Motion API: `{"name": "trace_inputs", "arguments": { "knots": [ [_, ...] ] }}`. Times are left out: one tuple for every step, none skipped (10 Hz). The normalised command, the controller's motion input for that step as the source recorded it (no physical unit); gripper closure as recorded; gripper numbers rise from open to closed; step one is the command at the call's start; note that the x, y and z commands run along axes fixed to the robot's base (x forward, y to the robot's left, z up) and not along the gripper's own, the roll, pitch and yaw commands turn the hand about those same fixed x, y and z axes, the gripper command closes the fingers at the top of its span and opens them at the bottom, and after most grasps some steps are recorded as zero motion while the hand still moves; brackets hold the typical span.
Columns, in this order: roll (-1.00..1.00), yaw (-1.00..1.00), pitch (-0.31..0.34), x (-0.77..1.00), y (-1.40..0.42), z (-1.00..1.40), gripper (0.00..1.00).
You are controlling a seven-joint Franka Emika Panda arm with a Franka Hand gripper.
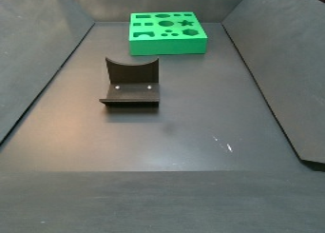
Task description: Insert the star object.
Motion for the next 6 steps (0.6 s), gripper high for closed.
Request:
{"name": "trace_inputs", "arguments": {
  "knots": [
    [0.18, 0.41, -0.067, 0.15, 0.0, -0.31, 1.0],
    [0.18, 0.58, -0.216, 0.0, 0.04, -0.63, 1.0],
    [0.07, 0.53, -0.131, 0.0, -0.08, -0.9, 1.0],
    [0.01, 0.32, -0.06, -0.03, -0.48, -1.0, 1.0],
    [-0.03, 0.23, -0.116, -0.11, -0.57, -0.84, 1.0],
    [-0.01, 0.23, -0.106, -0.11, -0.51, -0.89, 1.0]
  ]
}}
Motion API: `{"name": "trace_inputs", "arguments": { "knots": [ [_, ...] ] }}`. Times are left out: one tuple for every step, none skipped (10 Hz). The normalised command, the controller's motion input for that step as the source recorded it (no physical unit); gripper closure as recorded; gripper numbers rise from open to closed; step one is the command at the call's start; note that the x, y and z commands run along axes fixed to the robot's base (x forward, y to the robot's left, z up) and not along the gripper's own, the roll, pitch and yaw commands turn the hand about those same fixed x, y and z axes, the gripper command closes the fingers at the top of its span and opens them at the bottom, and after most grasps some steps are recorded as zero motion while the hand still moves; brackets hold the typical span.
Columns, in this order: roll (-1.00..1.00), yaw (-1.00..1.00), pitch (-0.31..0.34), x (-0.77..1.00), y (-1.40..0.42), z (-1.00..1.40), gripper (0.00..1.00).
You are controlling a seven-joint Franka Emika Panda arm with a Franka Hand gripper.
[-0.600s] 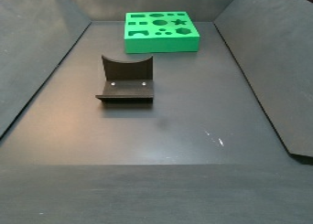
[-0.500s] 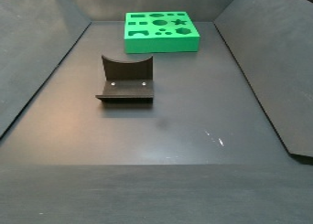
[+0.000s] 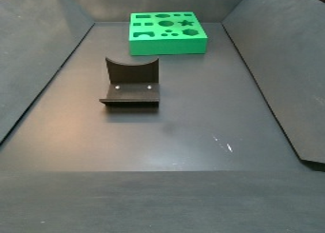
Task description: Insert the star object.
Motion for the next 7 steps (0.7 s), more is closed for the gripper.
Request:
{"name": "trace_inputs", "arguments": {
  "knots": [
    [0.0, 0.27, -0.039, -0.14, -0.33, -1.0, 1.0],
    [0.05, 0.36, 0.0, -0.21, -0.29, -1.0, 1.0],
    [0.06, 0.39, -0.009, -0.2, -0.23, -1.0, 1.0],
    [0.09, 0.47, -0.019, -0.26, -0.15, -1.0, 1.0],
    [0.19, 0.42, -0.013, -0.11, -0.2, -0.94, 1.0],
    [0.3, 0.38, 0.0, 0.0, -0.28, -0.69, 1.0],
    [0.33, 0.27, 0.0, 0.07, -0.32, -0.61, 1.0]
  ]
}}
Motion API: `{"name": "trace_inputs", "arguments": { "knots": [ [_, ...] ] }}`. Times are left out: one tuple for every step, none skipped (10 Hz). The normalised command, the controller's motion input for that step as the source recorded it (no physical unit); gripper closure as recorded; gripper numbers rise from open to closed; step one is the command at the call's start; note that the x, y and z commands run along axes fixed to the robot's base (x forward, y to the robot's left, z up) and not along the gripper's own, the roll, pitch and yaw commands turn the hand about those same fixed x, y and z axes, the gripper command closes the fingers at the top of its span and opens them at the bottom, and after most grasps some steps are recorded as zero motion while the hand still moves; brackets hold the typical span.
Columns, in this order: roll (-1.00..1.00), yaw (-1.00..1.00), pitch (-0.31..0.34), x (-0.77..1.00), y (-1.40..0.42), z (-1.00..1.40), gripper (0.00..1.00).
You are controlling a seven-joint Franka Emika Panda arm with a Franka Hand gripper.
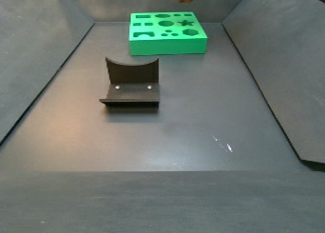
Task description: Insert the star object.
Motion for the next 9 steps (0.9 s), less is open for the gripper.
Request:
{"name": "trace_inputs", "arguments": {
  "knots": [
    [0.27, 0.16, 0.0, 0.09, -0.45, -0.78, 1.0],
    [0.22, 0.07, 0.0, 0.0, -0.47, -0.94, 1.0],
    [0.0, 0.0, -0.017, -0.02, -0.15, -0.99, 1.0],
    [-0.07, 0.0, -0.029, -0.01, 0.0, -0.74, 1.0],
    [-0.04, 0.0, -0.026, -0.01, 0.0, -0.61, 1.0],
    [0.0, 0.0, -0.019, -0.03, 0.0, -0.63, 1.0],
    [0.09, 0.08, -0.057, -0.05, 0.0, -0.73, 1.0],
    [0.16, 0.15, -0.073, -0.1, 0.0, -0.71, 1.0],
    [0.18, 0.19, -0.103, -0.21, 0.0, -0.65, 1.0]
  ]
}}
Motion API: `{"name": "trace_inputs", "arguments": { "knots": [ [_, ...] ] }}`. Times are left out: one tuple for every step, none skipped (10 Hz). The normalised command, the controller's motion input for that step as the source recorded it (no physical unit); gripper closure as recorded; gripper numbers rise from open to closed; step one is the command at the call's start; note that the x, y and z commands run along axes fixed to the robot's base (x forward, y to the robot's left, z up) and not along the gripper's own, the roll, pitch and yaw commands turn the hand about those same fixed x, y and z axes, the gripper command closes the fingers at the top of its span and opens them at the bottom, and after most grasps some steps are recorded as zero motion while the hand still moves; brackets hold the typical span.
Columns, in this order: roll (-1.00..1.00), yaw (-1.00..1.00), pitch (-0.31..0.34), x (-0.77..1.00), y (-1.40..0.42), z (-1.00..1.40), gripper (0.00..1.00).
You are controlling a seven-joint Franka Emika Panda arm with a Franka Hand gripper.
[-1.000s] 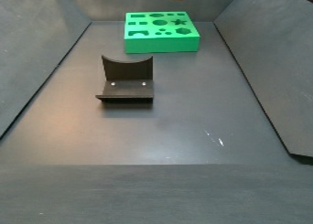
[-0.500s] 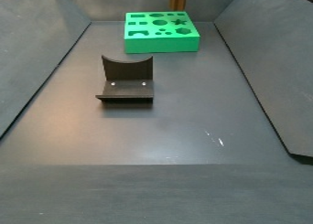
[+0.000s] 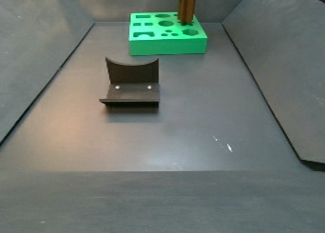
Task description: Insert the star object.
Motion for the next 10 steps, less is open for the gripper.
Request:
{"name": "trace_inputs", "arguments": {
  "knots": [
    [0.06, 0.19, -0.07, -0.05, -0.03, -0.7, 1.0],
    [0.0, 0.09, -0.02, 0.0, -0.15, -0.78, 1.0],
    [-0.01, 0.03, 0.0, 0.09, -0.26, -0.75, 1.0],
    [-0.05, -0.07, -0.013, 0.06, -0.21, -0.73, 1.0],
    [0.0, -0.06, 0.0, 0.19, -0.09, -0.77, 1.0],
    [0.08, 0.0, 0.0, 0.02, 0.0, -0.82, 1.0],
    [0.15, 0.0, 0.0, -0.04, 0.11, -0.48, 1.0],
    [0.11, 0.0, 0.0, 0.0, 0.15, -0.25, 1.0],
    [0.12, 0.0, 0.0, -0.01, 0.24, -0.18, 1.0],
    [0.11, 0.03, 0.0, 0.01, 0.14, -0.23, 1.0]
  ]
}}
